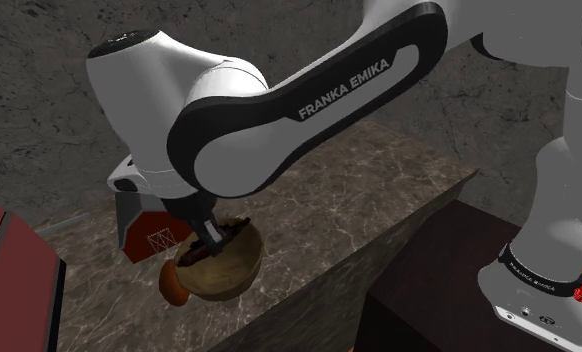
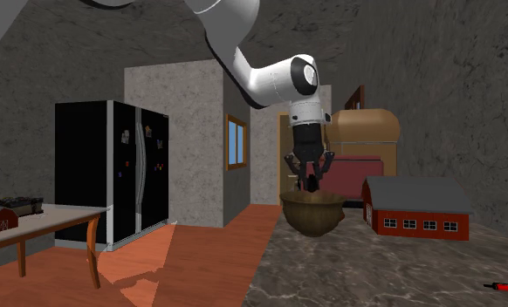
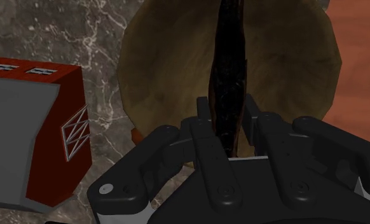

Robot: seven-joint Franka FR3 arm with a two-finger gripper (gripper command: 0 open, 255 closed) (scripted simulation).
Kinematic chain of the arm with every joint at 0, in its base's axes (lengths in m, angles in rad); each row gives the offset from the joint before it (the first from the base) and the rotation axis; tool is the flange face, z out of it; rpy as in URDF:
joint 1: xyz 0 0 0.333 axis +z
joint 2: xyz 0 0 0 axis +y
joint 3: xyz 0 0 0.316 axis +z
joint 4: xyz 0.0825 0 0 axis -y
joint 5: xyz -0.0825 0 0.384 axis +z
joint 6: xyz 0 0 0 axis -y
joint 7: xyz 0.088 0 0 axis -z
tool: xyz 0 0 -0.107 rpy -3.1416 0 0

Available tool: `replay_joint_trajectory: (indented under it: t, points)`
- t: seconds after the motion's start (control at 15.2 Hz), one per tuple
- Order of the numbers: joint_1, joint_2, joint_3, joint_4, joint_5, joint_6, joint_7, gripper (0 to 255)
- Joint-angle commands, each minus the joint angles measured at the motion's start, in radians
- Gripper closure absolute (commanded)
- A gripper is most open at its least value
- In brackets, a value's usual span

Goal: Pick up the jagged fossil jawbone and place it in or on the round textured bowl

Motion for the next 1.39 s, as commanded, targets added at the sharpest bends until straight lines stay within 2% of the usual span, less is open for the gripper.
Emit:
replay_joint_trajectory:
  t: [0.0,0.53,0.59,0.92,1.19,1.32]
  points:
    - [0.000,0.007,-0.002,-0.014,-0.004,0.021,0.003,255]
    - [0.000,0.009,-0.002,-0.018,-0.004,0.026,0.004,255]
    - [0.000,0.009,-0.002,-0.017,-0.004,0.026,0.004,0]
    - [0.000,0.009,-0.002,-0.017,-0.004,0.026,0.004,0]
    - [0.005,-0.021,0.006,0.066,0.011,-0.086,-0.007,0]
    - [0.005,-0.021,0.006,0.066,0.011,-0.086,-0.007,0]
